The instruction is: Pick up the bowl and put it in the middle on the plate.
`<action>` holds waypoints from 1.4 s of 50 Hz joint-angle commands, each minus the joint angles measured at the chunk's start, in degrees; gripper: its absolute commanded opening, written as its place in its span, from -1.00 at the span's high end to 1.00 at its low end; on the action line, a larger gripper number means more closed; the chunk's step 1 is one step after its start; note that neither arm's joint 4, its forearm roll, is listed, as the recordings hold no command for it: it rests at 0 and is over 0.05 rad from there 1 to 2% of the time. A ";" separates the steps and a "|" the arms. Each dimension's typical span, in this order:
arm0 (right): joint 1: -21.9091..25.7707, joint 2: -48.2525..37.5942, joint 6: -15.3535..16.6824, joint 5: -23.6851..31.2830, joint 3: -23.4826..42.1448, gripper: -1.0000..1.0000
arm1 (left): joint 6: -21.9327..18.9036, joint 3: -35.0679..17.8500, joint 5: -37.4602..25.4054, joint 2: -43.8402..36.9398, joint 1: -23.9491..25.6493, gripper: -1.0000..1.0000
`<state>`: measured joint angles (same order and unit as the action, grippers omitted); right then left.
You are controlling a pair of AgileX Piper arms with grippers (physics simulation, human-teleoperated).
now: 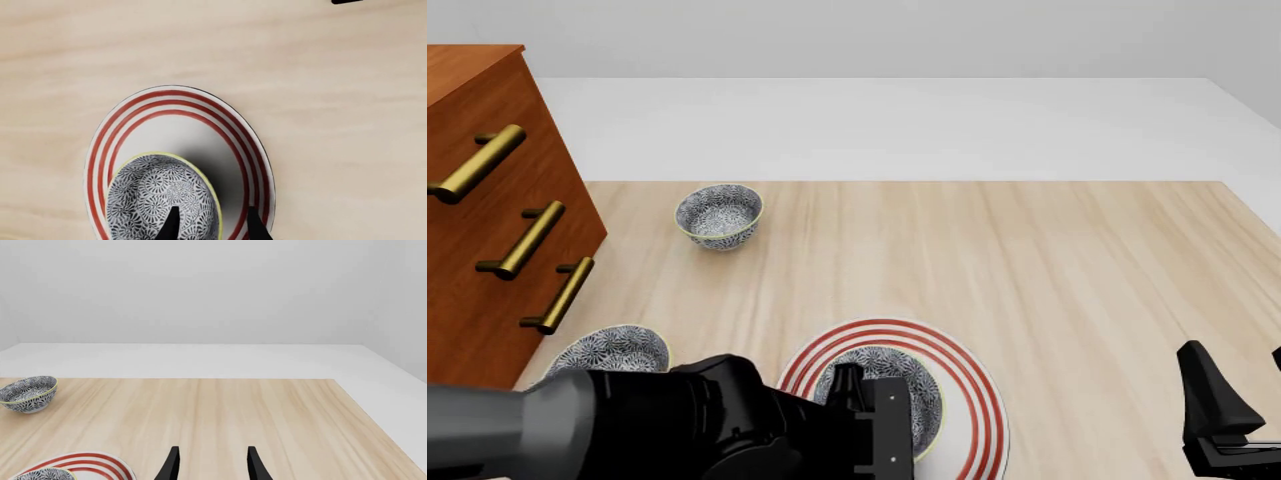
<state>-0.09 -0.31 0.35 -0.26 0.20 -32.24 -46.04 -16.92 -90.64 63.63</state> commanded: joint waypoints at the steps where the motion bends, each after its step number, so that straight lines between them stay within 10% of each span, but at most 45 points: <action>1: 0.00 0.00 -0.01 0.00 0.00 -1.00 | 0.52 -0.51 -2.54 3.37 0.92 -1.00; 26: 0.00 0.00 -0.02 0.00 0.00 -1.00 | 5.16 5.79 2.11 14.97 2.75 -1.00; 70: -0.01 0.00 -0.01 0.00 0.00 -1.00 | 15.97 27.98 10.70 42.19 -14.92 -1.00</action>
